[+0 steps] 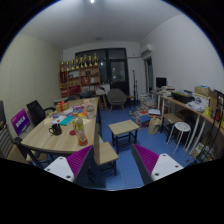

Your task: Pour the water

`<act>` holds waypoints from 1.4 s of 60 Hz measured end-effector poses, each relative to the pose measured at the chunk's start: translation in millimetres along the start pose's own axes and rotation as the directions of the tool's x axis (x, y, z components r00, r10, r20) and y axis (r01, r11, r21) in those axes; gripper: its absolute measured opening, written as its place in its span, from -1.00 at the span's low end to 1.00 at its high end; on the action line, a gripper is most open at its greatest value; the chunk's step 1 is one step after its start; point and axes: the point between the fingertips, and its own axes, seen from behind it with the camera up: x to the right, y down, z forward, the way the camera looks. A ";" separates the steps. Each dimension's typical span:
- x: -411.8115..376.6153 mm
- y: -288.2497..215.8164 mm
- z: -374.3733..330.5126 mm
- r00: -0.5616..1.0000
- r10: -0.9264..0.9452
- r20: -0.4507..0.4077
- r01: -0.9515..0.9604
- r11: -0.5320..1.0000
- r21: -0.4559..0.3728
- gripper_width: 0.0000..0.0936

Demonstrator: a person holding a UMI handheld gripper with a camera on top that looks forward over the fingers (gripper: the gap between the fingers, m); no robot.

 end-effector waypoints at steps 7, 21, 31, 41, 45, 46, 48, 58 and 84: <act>1.7 6.9 15.7 1.000 -0.021 0.018 0.022 0.999 -0.039 0.78; -78.2 20.4 73.3 0.991 -0.063 0.118 0.060 0.998 0.026 0.78; -145.6 25.6 169.1 0.985 -0.060 0.159 0.049 0.996 0.072 0.78; -202.2 40.0 269.8 0.985 -0.075 0.157 0.059 0.993 0.102 0.79; -209.5 40.6 314.0 0.990 -0.068 0.122 0.054 0.992 0.112 0.76; -209.5 42.5 322.5 0.992 -0.062 0.107 0.050 0.993 0.109 0.76; -207.5 47.5 337.9 0.995 -0.046 0.086 0.036 0.993 0.112 0.77; -210.7 37.6 383.6 0.999 -0.012 0.029 0.008 0.990 0.143 0.10; -243.2 -62.0 388.1 0.769 -0.613 -0.183 0.623 0.782 0.000 -0.32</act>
